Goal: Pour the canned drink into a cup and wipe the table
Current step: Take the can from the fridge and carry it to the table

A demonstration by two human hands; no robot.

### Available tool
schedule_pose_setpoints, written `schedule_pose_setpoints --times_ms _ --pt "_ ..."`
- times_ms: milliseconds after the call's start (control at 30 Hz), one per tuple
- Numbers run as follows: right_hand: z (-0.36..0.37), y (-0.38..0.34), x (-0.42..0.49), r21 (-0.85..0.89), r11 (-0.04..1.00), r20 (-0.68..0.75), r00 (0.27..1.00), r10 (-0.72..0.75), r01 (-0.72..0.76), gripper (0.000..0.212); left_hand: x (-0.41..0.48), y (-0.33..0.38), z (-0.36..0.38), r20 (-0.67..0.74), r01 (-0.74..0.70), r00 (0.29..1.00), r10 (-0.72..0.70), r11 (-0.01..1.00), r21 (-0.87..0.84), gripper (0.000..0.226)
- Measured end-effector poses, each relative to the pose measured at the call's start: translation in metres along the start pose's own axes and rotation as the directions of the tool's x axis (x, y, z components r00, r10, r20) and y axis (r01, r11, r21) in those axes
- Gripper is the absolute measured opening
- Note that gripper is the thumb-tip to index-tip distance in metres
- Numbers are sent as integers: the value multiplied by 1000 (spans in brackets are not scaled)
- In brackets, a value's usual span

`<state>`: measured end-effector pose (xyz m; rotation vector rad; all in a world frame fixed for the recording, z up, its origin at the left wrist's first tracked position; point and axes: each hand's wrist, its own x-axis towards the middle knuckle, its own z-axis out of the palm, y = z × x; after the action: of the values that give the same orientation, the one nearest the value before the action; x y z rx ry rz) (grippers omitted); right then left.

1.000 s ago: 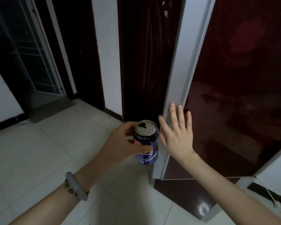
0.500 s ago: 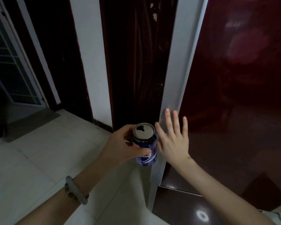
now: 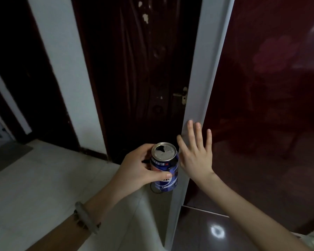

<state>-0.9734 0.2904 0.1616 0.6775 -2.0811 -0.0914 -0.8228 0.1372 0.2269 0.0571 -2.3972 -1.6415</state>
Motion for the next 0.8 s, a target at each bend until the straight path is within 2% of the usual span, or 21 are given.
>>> schedule_pose_setpoints --times_ms 200,300,500,600,667,700,733,800 --pt "20 1 16 -44 996 72 995 76 -72 48 50 -10 -28 108 -74 991 73 997 4 61" --pt "24 -2 21 -78 992 66 993 101 -96 44 71 -16 -38 174 -110 978 112 994 -25 61" --pt "21 2 19 -91 995 74 996 57 -51 44 104 -29 -47 317 -150 933 172 984 -93 59" --pt "7 1 14 13 998 131 990 60 -62 52 117 -32 -43 403 -168 892 207 977 -130 59" --pt "-8 -7 4 172 972 201 972 124 -160 54 123 -32 -37 454 -181 861 231 972 -151 60" --pt "-18 -12 -3 279 920 267 942 202 -276 55 125 -32 -32 483 -188 841 244 969 -162 61" --pt "-27 -17 -10 386 817 350 888 299 -428 58 127 -32 -28 507 -193 823 255 966 -172 61" --pt "-44 -24 -25 517 481 524 706 477 -708 62 129 -31 -17 562 -200 781 274 961 -191 61"
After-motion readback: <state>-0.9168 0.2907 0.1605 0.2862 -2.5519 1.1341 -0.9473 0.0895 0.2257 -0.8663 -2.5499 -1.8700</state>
